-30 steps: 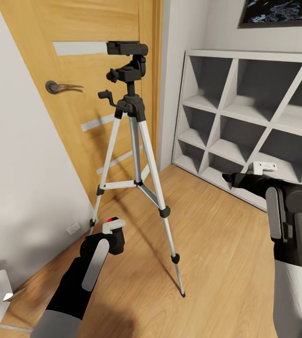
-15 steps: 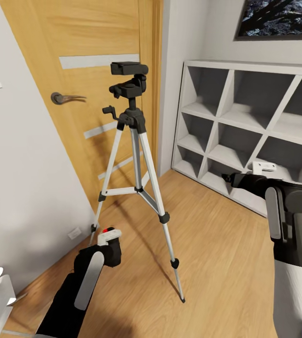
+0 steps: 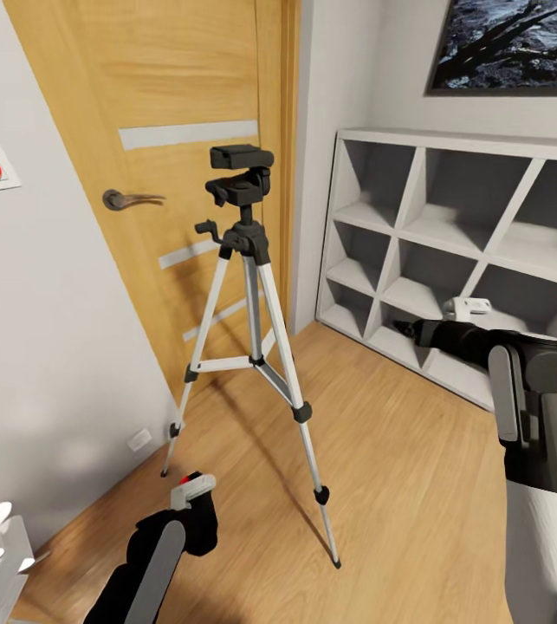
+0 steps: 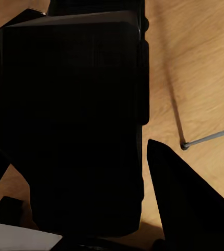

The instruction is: Attach the digital camera to the camera tripod in the bedroom.

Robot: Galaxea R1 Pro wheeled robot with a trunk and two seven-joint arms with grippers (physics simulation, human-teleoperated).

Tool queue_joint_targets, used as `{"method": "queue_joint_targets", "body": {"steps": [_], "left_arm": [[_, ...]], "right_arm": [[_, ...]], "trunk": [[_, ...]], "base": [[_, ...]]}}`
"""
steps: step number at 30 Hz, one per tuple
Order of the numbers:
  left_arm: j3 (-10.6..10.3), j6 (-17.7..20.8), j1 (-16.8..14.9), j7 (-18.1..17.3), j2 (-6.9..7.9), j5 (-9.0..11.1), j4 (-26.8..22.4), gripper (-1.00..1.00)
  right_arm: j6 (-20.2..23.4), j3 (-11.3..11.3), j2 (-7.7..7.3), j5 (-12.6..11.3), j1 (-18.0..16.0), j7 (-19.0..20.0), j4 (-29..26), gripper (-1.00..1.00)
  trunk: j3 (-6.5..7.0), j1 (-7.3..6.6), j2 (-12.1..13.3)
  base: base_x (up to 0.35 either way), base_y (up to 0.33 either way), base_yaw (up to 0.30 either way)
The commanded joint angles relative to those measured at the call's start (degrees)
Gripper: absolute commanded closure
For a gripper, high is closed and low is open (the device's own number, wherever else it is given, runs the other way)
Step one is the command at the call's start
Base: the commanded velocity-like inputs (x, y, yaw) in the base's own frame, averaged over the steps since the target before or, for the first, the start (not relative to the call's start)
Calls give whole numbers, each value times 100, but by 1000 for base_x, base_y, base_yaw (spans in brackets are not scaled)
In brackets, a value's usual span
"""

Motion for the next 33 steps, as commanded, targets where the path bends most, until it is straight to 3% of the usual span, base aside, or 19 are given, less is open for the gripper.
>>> {"method": "queue_joint_targets", "body": {"steps": [1,33], "left_arm": [[-6,8,-2,50,1,48,4,100],[-20,-31,7,76,-5,-24,61,100]], "right_arm": [[30,-3,-1,-32,-4,22,-3,-100],[30,7,1,-27,3,143,-3,-100]], "trunk": [[24,-23,39],[904,-725,1322]], "base": [[0,0,0],[0,0,0]]}}
